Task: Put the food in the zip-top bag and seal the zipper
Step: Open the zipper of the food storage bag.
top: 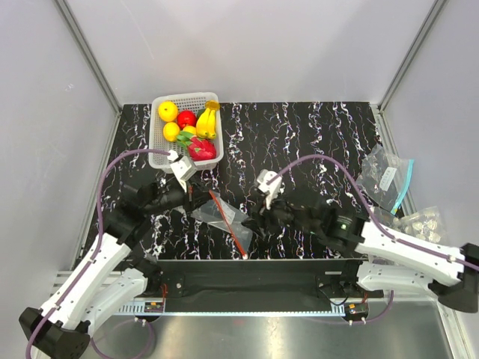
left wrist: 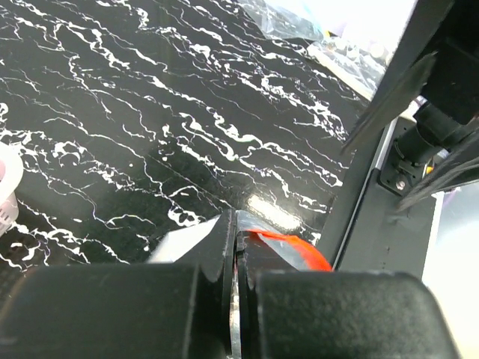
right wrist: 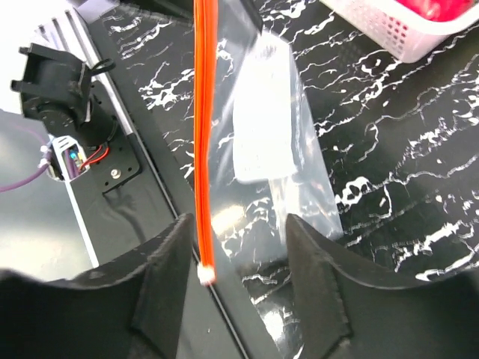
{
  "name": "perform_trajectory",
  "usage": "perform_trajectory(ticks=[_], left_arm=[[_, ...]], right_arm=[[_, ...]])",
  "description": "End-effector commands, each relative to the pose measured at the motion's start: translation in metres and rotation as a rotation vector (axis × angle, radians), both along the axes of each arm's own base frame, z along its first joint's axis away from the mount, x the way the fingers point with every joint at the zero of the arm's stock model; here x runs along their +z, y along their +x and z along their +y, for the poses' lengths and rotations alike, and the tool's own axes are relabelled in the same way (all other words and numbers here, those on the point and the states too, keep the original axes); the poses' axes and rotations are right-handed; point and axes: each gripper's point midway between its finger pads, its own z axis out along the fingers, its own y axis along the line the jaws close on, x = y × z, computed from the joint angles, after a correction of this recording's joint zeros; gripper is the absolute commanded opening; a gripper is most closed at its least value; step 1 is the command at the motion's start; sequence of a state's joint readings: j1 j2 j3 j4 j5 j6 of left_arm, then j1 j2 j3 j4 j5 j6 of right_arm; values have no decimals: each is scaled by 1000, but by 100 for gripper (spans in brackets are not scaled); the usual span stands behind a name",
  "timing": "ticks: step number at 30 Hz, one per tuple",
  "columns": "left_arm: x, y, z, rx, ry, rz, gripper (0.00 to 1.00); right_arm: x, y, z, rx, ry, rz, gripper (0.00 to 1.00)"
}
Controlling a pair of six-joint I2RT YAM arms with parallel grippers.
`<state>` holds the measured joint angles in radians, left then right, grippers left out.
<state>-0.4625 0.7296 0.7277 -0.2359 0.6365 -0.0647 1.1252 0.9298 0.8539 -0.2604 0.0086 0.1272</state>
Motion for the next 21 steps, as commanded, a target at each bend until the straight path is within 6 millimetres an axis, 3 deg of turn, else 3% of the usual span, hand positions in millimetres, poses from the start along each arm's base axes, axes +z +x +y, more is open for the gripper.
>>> perform_trajectory(ticks=[1, 6, 21], left_arm=[[10, -7, -3, -45, -5, -46, 0], [10, -7, -1, -39, 1, -51, 0], [9, -7, 0, -30, 6, -45, 0]], right_arm=[[7, 7, 22, 22, -14, -17, 57], [4, 10, 45, 50, -11, 11, 54], [5, -2, 63, 120, 10, 14, 52]])
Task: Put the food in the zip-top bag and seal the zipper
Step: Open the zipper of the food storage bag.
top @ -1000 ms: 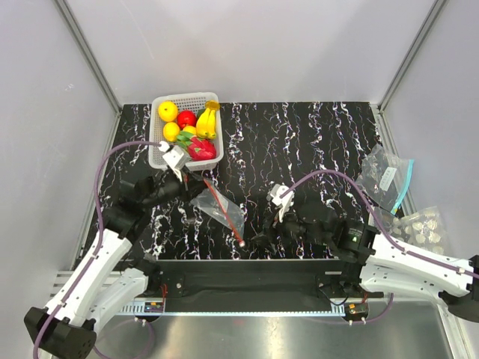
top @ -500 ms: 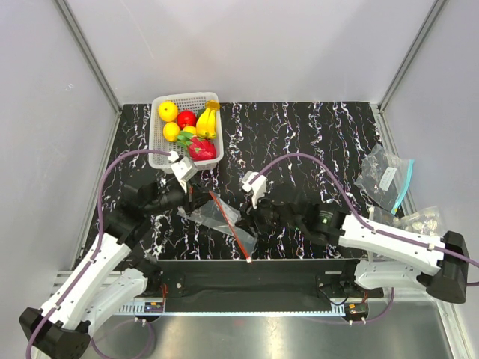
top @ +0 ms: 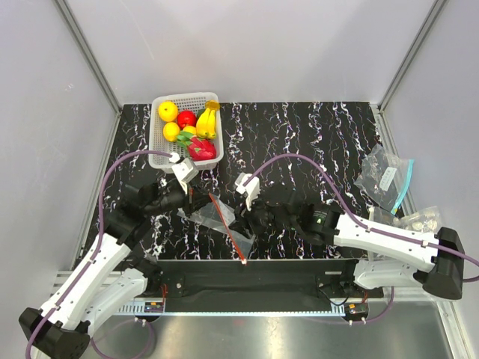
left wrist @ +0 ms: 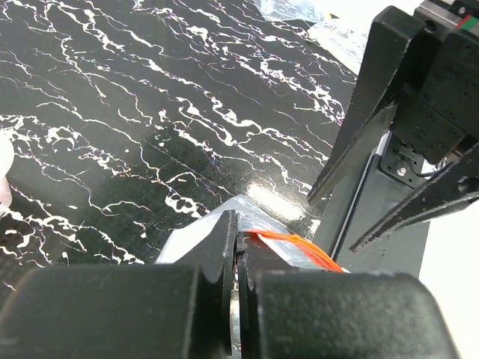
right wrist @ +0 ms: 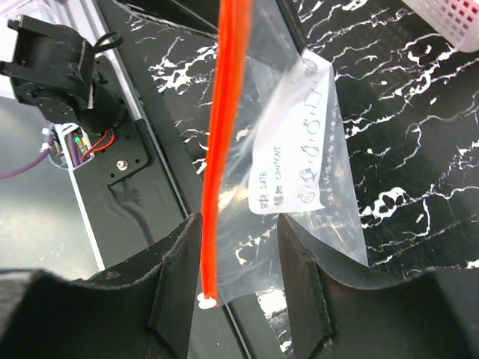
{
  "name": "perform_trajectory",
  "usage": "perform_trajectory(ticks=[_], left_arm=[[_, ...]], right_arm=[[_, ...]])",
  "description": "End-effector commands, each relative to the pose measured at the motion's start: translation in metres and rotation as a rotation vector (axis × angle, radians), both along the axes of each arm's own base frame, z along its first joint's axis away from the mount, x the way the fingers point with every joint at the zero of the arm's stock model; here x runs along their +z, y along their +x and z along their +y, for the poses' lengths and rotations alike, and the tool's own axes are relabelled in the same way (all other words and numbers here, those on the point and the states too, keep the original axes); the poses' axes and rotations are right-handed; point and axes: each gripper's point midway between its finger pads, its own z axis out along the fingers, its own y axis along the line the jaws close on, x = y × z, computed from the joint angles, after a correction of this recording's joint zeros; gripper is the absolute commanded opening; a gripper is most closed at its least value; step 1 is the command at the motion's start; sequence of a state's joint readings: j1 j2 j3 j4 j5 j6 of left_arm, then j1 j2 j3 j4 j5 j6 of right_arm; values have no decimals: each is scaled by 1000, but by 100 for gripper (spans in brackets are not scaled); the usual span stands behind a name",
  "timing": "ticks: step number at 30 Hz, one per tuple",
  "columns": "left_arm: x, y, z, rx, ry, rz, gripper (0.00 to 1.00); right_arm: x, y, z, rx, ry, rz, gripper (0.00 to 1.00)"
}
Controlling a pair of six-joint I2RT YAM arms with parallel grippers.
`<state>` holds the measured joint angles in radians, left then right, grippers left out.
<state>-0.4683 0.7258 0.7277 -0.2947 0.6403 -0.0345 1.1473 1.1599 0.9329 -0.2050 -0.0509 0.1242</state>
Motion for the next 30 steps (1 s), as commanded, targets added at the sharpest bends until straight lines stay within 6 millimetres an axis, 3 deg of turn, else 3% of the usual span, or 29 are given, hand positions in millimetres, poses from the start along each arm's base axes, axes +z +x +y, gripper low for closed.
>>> perform_trajectory(ticks=[1, 15, 30], left_arm=[[20, 0, -2, -12, -32, -67, 0], [23, -2, -2, -16, -37, -73, 0], [23, -4, -1, -22, -37, -82, 0]], right_arm=[[32, -2, 17, 34, 88, -40, 52], [25, 3, 27, 21, 64, -37, 50], [27, 3, 19, 0, 76, -43, 45]])
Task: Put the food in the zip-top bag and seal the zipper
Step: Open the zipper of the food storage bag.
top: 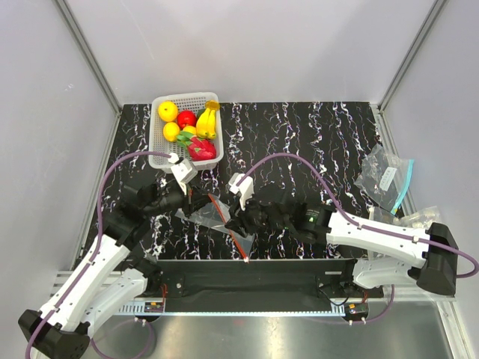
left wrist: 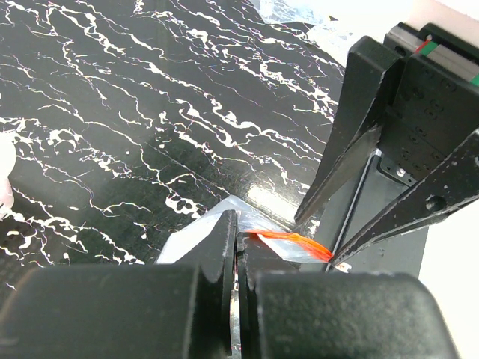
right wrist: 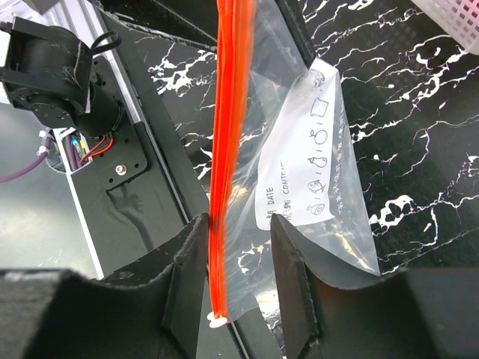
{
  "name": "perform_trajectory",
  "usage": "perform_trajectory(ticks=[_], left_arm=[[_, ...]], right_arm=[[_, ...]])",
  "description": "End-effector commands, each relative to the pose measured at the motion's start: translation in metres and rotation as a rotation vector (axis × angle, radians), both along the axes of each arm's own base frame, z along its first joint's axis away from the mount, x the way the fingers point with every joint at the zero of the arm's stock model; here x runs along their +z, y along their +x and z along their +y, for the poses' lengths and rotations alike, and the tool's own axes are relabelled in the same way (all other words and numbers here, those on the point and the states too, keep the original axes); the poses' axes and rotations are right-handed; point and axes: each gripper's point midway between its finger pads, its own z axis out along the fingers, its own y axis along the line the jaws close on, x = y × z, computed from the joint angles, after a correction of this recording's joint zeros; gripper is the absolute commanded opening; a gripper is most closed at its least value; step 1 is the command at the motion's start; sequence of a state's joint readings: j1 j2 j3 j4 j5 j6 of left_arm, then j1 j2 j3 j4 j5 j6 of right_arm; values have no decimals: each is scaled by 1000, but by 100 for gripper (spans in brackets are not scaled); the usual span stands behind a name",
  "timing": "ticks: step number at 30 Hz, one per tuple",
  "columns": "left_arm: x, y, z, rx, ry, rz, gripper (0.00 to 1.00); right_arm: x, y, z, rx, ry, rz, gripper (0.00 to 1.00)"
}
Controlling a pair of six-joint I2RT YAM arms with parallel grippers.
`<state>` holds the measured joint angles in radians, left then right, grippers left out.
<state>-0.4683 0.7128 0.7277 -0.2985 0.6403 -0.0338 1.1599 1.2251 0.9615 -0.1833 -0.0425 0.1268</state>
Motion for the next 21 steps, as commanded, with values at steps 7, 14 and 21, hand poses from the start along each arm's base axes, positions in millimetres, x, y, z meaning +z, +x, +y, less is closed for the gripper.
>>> perform_trajectory(ticks=[7, 14, 21], left_arm=[[22, -1, -2, -19, -35, -76, 0], [23, -2, -2, -23, -38, -76, 0], [24, -4, -3, -26, -45, -66, 0]], right_arm=[[34, -3, 4, 9, 100, -46, 45], [28, 0, 5, 0, 84, -43, 44], [23, 4, 5, -24, 58, -38, 43]])
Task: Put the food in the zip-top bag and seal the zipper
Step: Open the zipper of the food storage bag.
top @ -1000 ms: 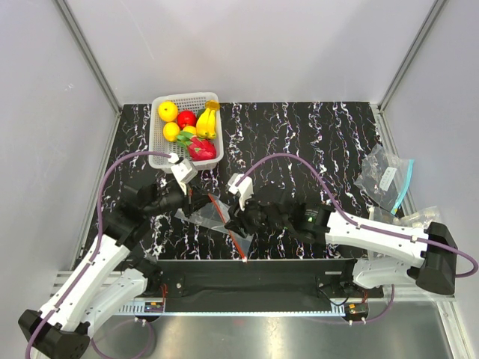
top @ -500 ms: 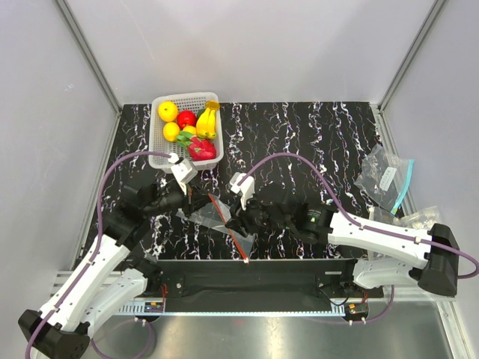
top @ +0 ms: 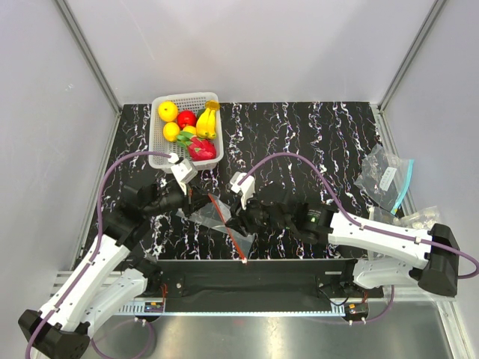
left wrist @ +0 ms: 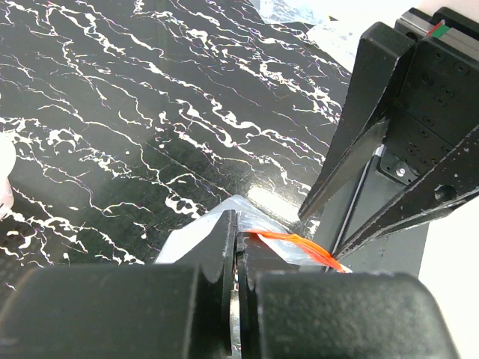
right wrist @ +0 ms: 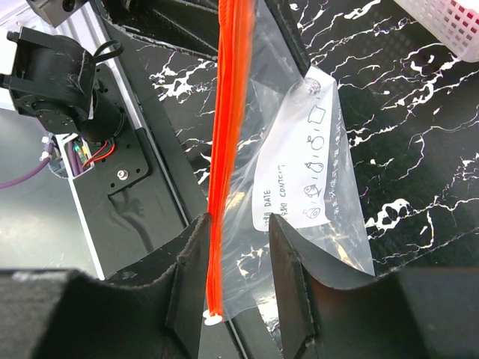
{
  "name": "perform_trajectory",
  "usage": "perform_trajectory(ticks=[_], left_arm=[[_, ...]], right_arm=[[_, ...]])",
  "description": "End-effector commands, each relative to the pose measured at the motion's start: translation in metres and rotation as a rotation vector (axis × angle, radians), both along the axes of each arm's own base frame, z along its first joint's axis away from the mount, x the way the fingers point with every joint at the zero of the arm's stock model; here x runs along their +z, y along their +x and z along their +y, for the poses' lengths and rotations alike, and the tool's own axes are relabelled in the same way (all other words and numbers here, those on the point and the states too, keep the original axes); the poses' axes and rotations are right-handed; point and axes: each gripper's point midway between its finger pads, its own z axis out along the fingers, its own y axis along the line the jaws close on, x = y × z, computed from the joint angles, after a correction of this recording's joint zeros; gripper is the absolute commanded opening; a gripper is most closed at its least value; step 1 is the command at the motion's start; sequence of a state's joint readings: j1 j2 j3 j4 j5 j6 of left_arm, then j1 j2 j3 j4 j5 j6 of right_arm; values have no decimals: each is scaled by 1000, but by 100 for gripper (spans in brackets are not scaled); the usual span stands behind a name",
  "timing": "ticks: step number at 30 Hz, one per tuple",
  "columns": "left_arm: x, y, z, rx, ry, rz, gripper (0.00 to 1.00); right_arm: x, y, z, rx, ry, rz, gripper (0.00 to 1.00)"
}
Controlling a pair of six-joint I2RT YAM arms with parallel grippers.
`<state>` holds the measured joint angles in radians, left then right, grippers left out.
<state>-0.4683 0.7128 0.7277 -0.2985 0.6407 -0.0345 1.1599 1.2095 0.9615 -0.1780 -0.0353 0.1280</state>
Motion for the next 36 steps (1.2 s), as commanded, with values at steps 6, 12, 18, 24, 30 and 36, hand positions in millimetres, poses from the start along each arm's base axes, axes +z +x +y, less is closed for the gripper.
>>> perform_trajectory(ticks=[6, 12, 18, 24, 30, 36], left_arm=[[24, -5, -4, -32, -47, -67, 0], [27, -7, -5, -41, -63, -62, 0], [26, -6, -5, -34, -64, -47, 0], [27, -5, -12, -50, -87, 8, 0], [21, 3, -6, 5, -63, 1, 15], [39, 16, -4, 79, -90, 4, 53]], right_arm=[[9, 11, 5, -60, 9, -28, 42], [1, 16, 5, -87, -17, -23, 40], [0, 19, 7, -102, -19, -25, 34], [-3, 28, 7, -152, -38, -32, 16], [7, 36, -6, -248, -26, -29, 0], [30, 73, -66, -608, -125, -51, 0]])
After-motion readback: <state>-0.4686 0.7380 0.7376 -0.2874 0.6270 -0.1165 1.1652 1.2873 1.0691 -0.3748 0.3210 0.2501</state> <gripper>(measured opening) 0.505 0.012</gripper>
